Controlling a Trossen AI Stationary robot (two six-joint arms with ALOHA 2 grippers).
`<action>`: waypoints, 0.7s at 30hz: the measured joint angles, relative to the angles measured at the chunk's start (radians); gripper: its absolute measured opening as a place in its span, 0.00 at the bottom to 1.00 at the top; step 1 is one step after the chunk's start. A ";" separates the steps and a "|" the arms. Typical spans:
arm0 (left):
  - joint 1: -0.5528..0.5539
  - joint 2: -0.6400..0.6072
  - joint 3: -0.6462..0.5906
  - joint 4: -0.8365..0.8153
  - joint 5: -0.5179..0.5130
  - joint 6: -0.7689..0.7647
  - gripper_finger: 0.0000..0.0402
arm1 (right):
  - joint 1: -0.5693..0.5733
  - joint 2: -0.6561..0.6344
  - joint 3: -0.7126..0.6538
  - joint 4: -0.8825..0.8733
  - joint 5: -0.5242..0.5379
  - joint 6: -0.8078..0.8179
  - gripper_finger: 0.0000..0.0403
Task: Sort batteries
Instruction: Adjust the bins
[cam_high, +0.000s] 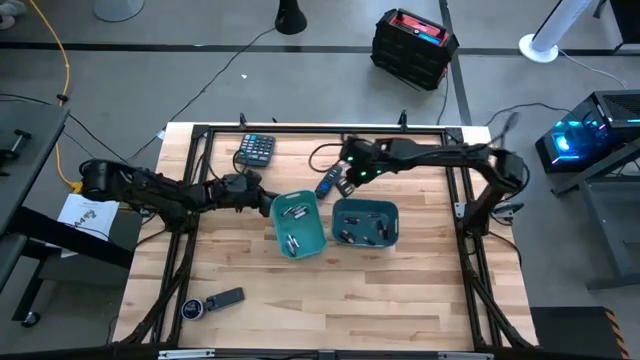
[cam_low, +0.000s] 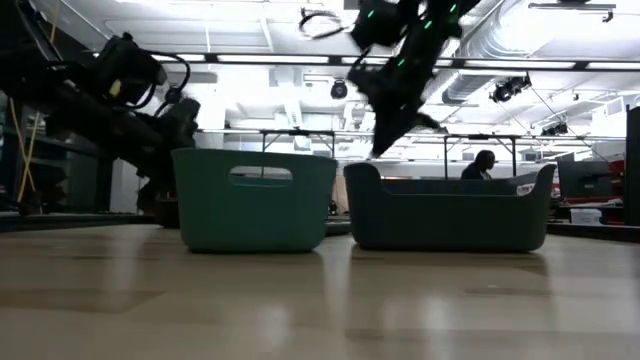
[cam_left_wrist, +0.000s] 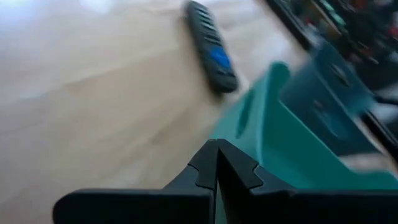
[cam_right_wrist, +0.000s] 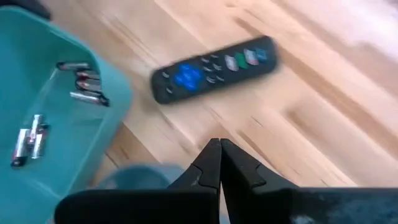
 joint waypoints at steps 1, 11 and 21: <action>-0.002 -0.011 0.000 -0.006 0.035 0.008 0.00 | 0.001 -0.031 0.000 -0.042 0.022 0.000 0.00; -0.248 -0.123 0.000 -0.253 -0.057 -0.027 0.00 | 0.130 -0.399 -0.283 -0.332 0.121 0.285 0.00; -0.383 -0.195 0.000 -0.565 -0.032 -0.337 0.00 | 0.402 -0.662 -0.710 -0.041 0.069 0.827 0.00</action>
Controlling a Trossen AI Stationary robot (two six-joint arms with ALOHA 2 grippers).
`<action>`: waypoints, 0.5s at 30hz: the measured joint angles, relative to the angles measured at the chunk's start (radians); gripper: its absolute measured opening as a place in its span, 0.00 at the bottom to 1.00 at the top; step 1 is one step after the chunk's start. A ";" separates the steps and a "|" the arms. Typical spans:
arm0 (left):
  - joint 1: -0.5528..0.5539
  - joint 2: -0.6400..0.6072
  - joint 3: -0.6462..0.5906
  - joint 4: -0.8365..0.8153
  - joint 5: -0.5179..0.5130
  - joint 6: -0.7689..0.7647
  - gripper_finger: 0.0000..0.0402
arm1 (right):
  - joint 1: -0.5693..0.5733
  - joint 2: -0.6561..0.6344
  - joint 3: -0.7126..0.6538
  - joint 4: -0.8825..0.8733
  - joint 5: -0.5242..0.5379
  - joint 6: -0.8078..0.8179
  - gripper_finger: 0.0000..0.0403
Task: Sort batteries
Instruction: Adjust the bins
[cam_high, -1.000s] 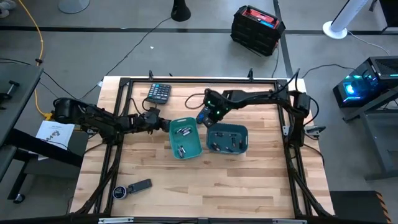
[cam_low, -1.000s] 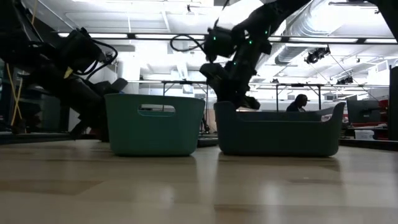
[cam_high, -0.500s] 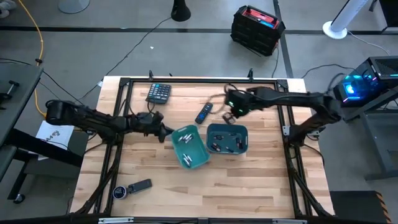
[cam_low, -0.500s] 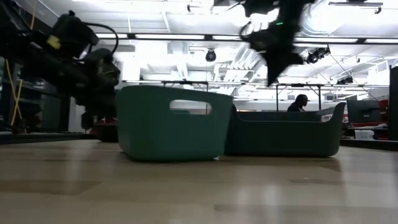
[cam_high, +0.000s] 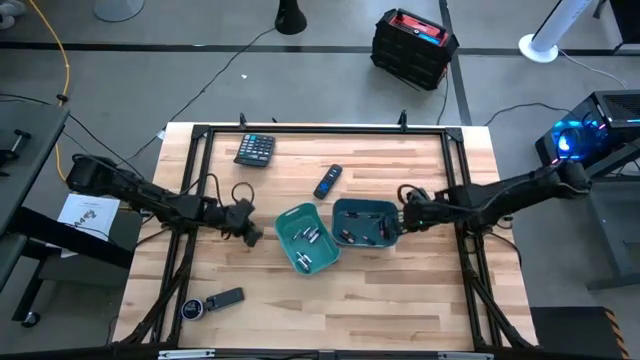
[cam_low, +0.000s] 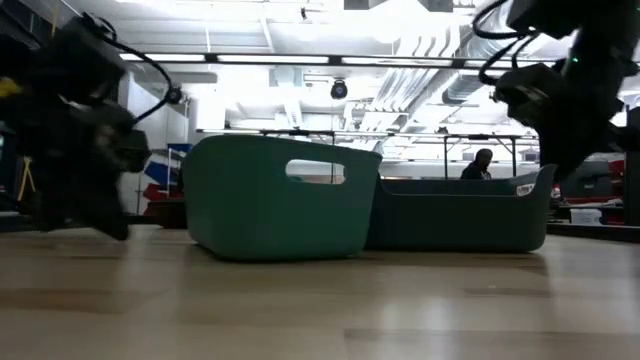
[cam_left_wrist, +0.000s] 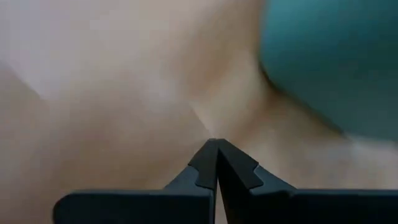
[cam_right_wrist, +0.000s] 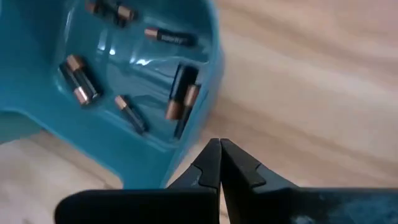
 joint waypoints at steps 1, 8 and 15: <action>-0.034 -0.001 0.000 0.006 0.039 -0.039 0.00 | 0.019 0.000 -0.018 0.031 0.000 0.026 0.00; -0.257 0.018 0.049 0.116 -0.092 -0.212 0.00 | 0.061 0.083 -0.050 0.124 0.007 0.061 0.00; -0.166 0.108 0.075 0.130 -0.184 -0.137 0.00 | 0.062 0.216 -0.050 0.312 -0.028 0.035 0.00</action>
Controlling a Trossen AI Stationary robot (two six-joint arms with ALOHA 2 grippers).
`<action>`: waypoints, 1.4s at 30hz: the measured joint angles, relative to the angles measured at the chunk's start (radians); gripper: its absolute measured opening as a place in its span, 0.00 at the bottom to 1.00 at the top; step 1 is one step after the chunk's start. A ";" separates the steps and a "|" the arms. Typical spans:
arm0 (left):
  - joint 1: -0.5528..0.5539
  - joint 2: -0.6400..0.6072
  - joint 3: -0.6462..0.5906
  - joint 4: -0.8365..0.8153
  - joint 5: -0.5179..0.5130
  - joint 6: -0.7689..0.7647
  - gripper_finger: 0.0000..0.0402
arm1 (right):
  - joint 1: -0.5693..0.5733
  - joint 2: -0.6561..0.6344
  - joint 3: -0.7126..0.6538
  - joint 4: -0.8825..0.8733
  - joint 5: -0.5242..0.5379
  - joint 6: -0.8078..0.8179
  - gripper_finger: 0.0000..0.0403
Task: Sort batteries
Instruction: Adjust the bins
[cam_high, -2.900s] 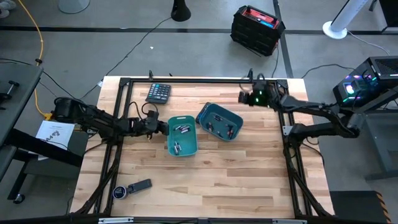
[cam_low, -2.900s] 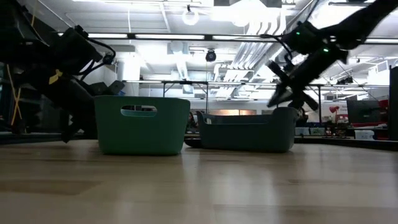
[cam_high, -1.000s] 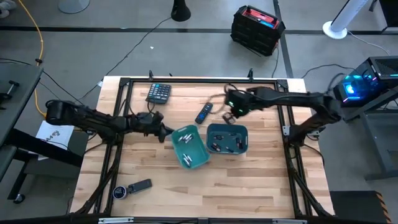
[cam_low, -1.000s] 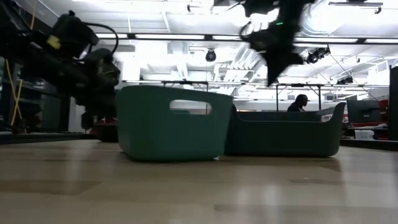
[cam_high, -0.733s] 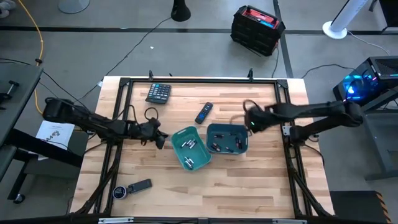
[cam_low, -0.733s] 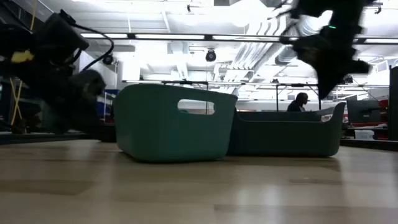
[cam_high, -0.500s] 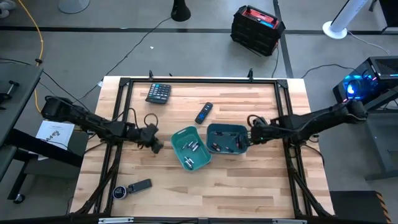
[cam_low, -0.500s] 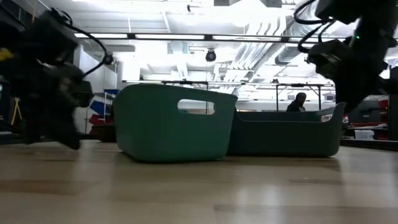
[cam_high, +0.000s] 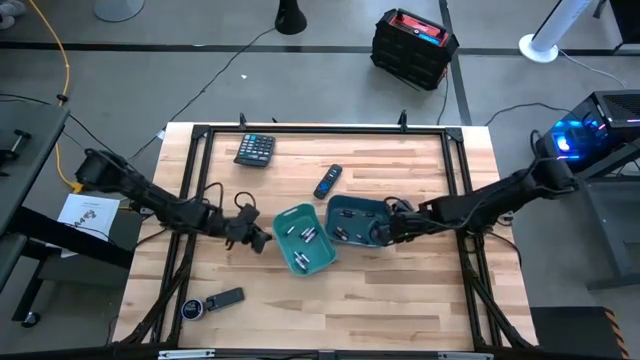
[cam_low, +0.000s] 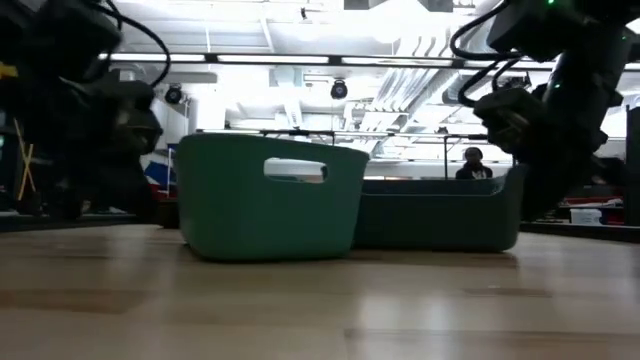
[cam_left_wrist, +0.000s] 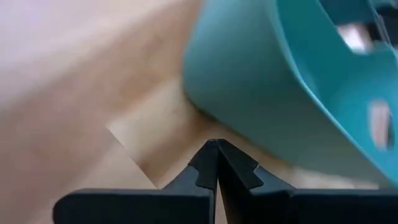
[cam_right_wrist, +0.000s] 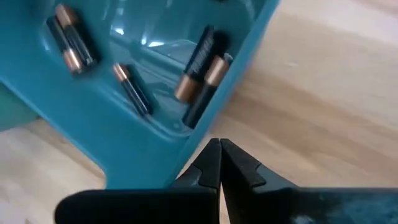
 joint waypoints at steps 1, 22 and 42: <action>0.022 0.008 0.000 0.012 0.001 0.002 0.00 | 0.002 0.018 0.000 0.024 -0.003 0.000 0.00; 0.357 0.053 0.045 0.158 0.136 0.339 0.00 | 0.142 0.078 0.001 0.125 -0.040 0.087 0.00; 0.399 -0.087 0.037 -0.146 0.117 0.345 0.00 | -0.052 -0.221 0.226 -0.571 0.216 -0.043 0.00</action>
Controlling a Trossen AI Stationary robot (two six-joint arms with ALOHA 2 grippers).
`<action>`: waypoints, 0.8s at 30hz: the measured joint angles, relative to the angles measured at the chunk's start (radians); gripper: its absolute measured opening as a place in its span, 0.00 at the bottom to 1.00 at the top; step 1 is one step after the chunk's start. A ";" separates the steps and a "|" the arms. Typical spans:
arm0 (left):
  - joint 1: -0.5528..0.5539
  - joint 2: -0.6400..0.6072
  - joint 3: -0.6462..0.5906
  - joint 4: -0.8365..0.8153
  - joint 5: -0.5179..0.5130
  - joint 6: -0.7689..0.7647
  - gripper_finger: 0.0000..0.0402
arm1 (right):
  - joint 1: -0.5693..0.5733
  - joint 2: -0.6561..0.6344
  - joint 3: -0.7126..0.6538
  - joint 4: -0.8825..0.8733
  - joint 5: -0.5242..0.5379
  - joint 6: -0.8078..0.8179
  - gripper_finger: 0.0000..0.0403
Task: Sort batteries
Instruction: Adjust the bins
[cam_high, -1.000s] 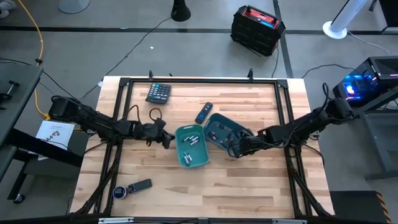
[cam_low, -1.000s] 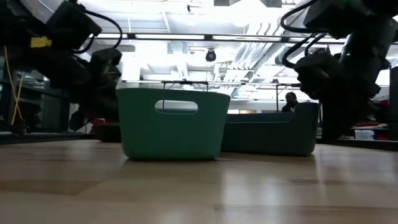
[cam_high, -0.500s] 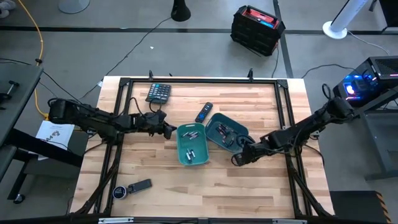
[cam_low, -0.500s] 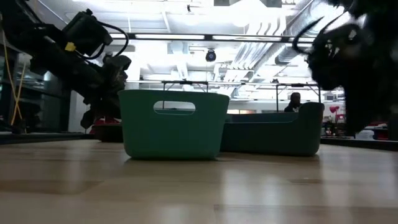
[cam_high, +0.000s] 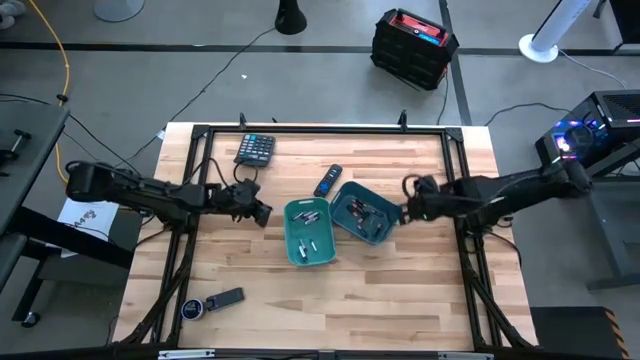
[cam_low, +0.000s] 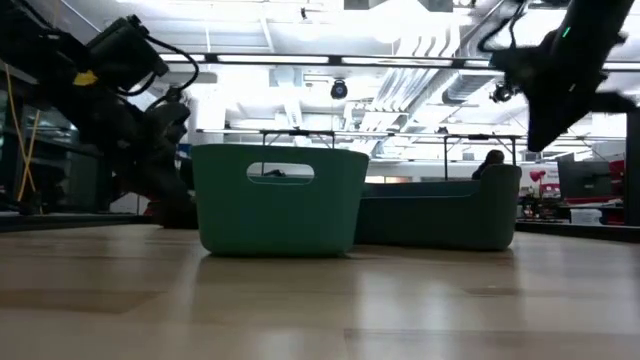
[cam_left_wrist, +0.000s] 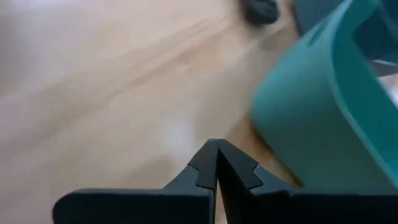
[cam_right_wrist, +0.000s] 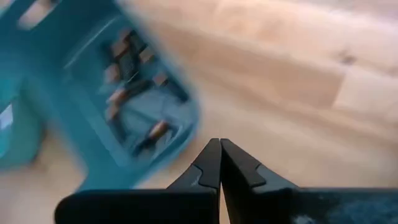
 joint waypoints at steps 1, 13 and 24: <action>-0.019 0.000 -0.004 0.019 -0.006 -0.022 0.00 | -0.045 -0.006 -0.021 0.020 -0.001 -0.036 0.00; -0.346 0.070 -0.030 0.123 -0.247 -0.355 0.00 | -0.391 0.054 -0.191 0.411 -0.119 -0.327 0.00; -0.380 0.316 -0.024 0.470 -0.322 -0.457 0.00 | -0.243 0.131 -0.210 0.470 -0.170 -0.210 0.00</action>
